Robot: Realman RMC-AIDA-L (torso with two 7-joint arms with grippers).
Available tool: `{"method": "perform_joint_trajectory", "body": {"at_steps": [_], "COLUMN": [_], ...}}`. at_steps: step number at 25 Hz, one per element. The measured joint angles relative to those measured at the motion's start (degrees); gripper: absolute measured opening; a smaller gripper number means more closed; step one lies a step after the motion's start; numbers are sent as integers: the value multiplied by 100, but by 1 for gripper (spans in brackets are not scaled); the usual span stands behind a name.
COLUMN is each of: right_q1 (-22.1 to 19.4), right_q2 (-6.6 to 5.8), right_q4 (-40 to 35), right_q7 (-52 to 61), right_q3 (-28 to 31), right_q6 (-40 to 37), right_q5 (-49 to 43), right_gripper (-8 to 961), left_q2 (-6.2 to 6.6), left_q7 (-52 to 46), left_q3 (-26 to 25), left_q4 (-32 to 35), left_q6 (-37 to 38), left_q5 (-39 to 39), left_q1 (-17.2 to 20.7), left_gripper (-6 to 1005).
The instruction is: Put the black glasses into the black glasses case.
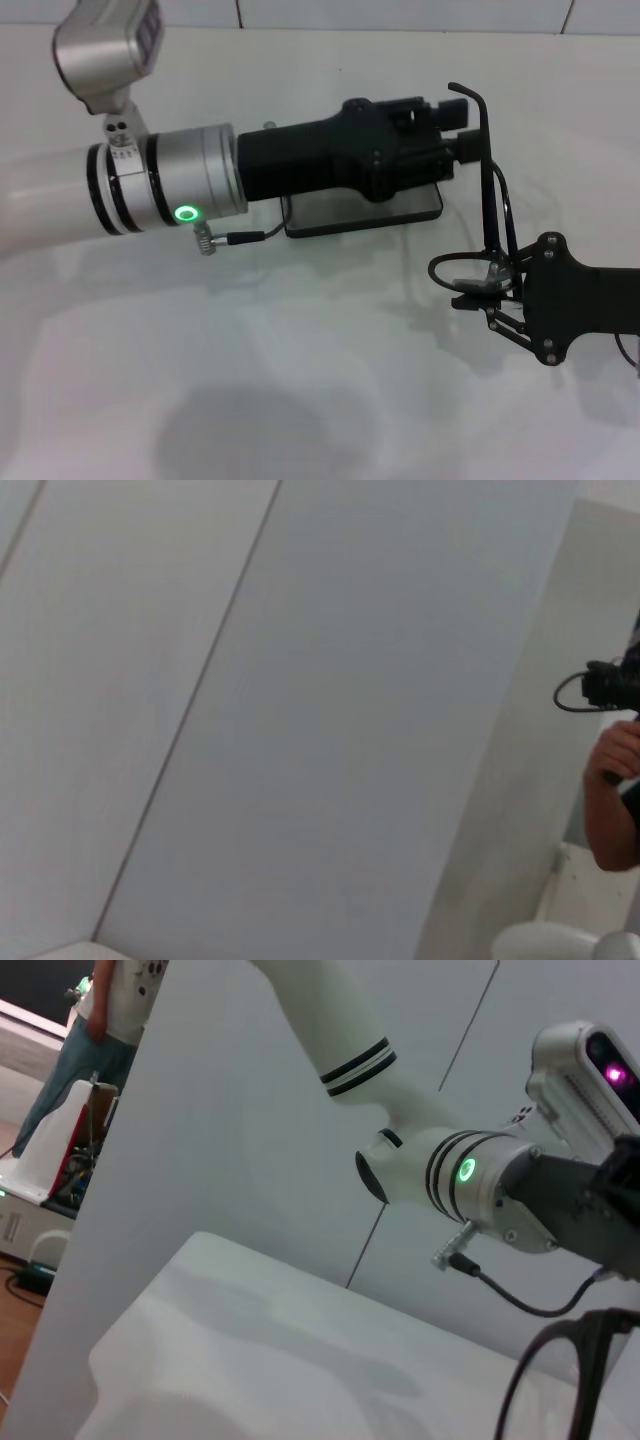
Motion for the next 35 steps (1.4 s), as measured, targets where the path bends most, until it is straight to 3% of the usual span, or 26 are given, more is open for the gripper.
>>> {"method": "perform_joint_trajectory", "body": {"at_steps": [23,29,35], "right_q1": [-26,-26,-61], "right_q2": [-19,-31,-41], "right_q4": [93,51,44], "right_q7": [-294,-306,-322], "right_q3": [60,60,46], "right_q6": [45,66,31], "right_q5": [12,12,-2], "right_gripper": [65,65,62], "left_q2": [-11,-1,29], "left_q7": [-1183,-1590,-1599], "left_q3": [716,731,606], "left_q4": [77,90,128], "left_q6": [-918,-955,-1053], "left_q5": [567,1071,1079], "left_q1": [-469,-664,-673], "left_gripper": [490,490,490]}}
